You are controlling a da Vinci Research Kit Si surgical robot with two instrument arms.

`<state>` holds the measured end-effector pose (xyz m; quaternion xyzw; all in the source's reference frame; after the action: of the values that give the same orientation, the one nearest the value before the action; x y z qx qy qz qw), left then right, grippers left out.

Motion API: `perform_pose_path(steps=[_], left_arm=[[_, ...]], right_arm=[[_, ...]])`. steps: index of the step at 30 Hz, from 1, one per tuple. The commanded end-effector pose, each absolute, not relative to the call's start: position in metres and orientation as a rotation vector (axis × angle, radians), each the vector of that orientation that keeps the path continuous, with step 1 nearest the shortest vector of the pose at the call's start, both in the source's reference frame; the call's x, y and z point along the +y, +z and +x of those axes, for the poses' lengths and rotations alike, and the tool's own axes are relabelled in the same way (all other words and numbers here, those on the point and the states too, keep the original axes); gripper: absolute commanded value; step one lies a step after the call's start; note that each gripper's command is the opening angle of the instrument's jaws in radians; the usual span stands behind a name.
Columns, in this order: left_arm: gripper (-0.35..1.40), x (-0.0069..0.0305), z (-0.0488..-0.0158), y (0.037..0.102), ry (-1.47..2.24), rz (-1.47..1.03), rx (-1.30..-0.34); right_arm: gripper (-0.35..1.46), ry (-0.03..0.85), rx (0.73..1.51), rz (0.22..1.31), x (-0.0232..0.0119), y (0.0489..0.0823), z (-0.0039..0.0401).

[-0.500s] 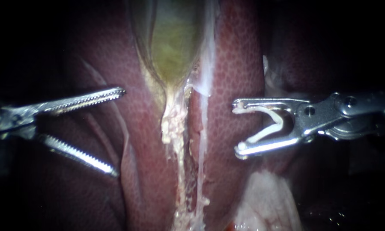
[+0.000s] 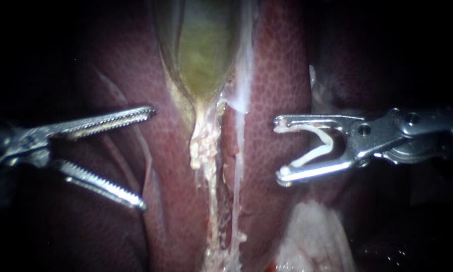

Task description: Grabbing gallbladder

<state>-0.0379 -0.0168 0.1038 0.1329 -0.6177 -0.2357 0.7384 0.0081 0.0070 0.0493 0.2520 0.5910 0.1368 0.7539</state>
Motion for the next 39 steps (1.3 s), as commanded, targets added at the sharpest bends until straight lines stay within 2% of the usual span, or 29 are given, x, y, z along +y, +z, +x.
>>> perform_pose_path(steps=[1, 9, 22, 33, 36, 39], left_arm=[[0.92, -0.0169, -0.0381, 0.1042, -0.536, 0.299, -1.355], [0.87, -0.0173, -0.0397, 0.1073, -0.639, 0.324, -1.331], [0.61, -0.0184, -0.0422, 0.1100, -0.734, 0.384, -1.286], [0.50, -0.0168, -0.0424, 0.1127, -0.813, 0.375, -1.244], [0.37, -0.0162, -0.0419, 0.1139, -0.847, 0.383, -1.225], [0.10, -0.0159, -0.0414, 0.1145, -0.884, 0.397, -1.208]], right_arm=[[0.60, 0.299, 1.290, 0.550, 0.0070, 0.0493, 0.0081], [0.60, 0.299, 1.290, 0.550, 0.0070, 0.0494, 0.0082], [0.60, 0.299, 1.289, 0.549, 0.0070, 0.0494, 0.0082], [0.60, 0.300, 1.289, 0.549, 0.0070, 0.0494, 0.0083], [0.60, 0.300, 1.289, 0.549, 0.0071, 0.0494, 0.0084], [0.60, 0.300, 1.289, 0.549, 0.0071, 0.0494, 0.0084]])
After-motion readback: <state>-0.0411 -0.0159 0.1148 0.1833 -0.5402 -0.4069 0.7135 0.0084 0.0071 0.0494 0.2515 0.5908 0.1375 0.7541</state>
